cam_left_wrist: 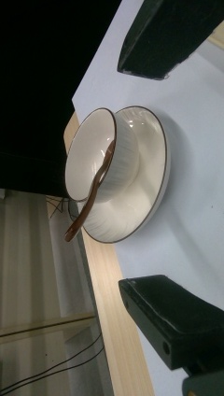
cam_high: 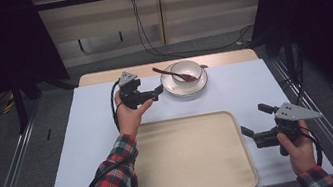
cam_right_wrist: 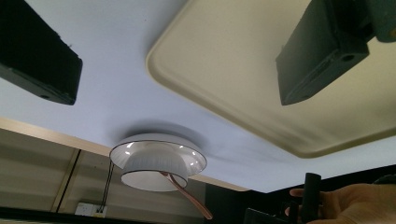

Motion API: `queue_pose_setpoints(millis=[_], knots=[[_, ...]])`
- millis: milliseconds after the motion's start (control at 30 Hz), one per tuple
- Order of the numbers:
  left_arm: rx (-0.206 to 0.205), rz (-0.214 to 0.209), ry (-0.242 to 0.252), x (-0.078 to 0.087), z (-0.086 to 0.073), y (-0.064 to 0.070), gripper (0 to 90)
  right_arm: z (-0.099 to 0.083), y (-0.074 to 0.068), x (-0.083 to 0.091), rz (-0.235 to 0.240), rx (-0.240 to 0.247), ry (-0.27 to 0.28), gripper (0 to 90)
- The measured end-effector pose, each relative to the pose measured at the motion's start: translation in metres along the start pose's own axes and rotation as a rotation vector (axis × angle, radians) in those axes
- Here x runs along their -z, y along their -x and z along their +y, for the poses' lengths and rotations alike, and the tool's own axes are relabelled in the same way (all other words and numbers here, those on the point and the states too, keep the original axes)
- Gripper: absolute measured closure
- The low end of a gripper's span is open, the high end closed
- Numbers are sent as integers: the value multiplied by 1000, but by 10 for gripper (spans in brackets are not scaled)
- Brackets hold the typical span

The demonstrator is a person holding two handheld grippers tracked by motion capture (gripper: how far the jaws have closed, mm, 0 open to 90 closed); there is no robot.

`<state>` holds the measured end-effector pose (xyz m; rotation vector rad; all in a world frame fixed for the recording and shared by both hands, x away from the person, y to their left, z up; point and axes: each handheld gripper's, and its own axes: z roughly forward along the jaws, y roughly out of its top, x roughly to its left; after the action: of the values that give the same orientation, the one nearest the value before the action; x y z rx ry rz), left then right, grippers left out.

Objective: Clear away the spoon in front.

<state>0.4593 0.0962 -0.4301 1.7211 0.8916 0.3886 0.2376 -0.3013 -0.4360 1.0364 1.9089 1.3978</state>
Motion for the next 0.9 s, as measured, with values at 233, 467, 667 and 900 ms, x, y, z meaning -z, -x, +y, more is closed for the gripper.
queue_pose_setpoints(millis=[233, 467, 667, 900], knots=[[11, 20, 3, -9, 5, -5, 5, 0, -3, -2, 9, 15, -9, 0], [45, 27, 18, -20, 6, -3, 8, 0, -2, -2, 6, 21, -6, 0], [59, 32, 15, -30, 5, -3, 10, 0, -3, -2, 15, 24, -2, 0], [77, 36, 23, -39, 4, -7, 28, 0, -4, -3, 10, 23, -9, 0]])
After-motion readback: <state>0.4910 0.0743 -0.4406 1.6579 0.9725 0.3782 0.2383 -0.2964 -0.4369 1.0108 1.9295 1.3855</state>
